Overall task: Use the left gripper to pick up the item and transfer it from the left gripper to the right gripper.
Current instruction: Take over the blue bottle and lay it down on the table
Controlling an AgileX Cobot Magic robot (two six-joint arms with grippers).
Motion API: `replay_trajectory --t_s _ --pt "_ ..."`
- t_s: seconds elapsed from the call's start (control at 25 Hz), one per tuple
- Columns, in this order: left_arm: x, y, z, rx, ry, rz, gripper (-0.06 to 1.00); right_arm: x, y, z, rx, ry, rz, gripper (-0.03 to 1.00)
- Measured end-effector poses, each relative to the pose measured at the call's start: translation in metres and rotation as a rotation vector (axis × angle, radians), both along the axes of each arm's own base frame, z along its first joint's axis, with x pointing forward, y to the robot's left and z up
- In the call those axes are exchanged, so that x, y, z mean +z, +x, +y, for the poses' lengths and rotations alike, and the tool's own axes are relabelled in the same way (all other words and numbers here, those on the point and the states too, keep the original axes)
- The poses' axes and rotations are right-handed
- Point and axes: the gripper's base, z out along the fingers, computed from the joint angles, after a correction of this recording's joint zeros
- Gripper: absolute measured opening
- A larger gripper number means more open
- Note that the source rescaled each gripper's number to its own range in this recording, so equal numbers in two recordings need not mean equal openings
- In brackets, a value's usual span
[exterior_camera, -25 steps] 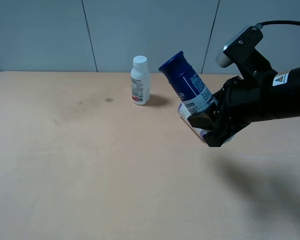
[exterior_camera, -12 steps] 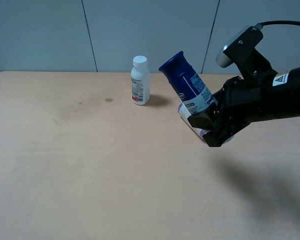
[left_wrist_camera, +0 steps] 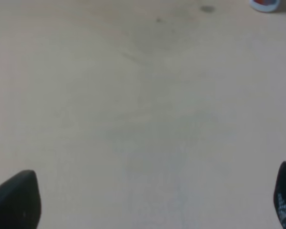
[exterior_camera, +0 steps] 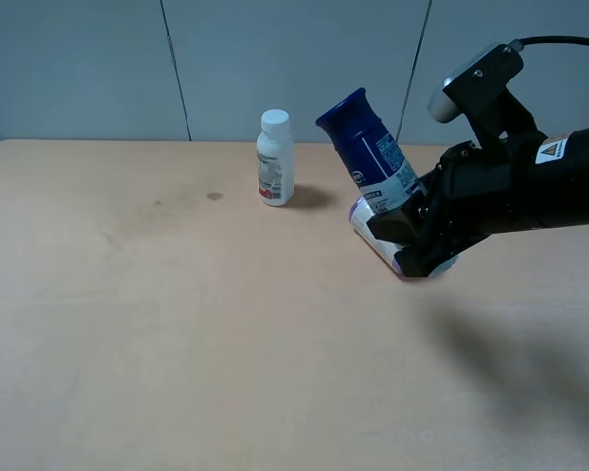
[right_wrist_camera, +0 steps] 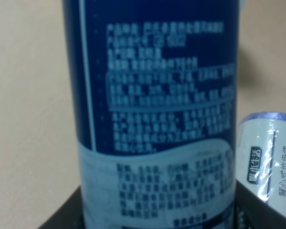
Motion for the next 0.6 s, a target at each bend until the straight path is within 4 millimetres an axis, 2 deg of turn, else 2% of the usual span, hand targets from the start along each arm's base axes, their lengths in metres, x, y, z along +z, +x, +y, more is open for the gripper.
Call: replay_trajectory --t_s 0.28,0.6 --pt "0.0 0.0 0.0 0.004 0.002 0.0 0.96 0.001 0.004 -0.004 -0.105 0.075 0.077 0.02" --pt "0.0 0.0 0.0 0.005 0.003 0.0 0.96 0.033 0.031 -0.032 -0.267 0.106 0.132 0.02"
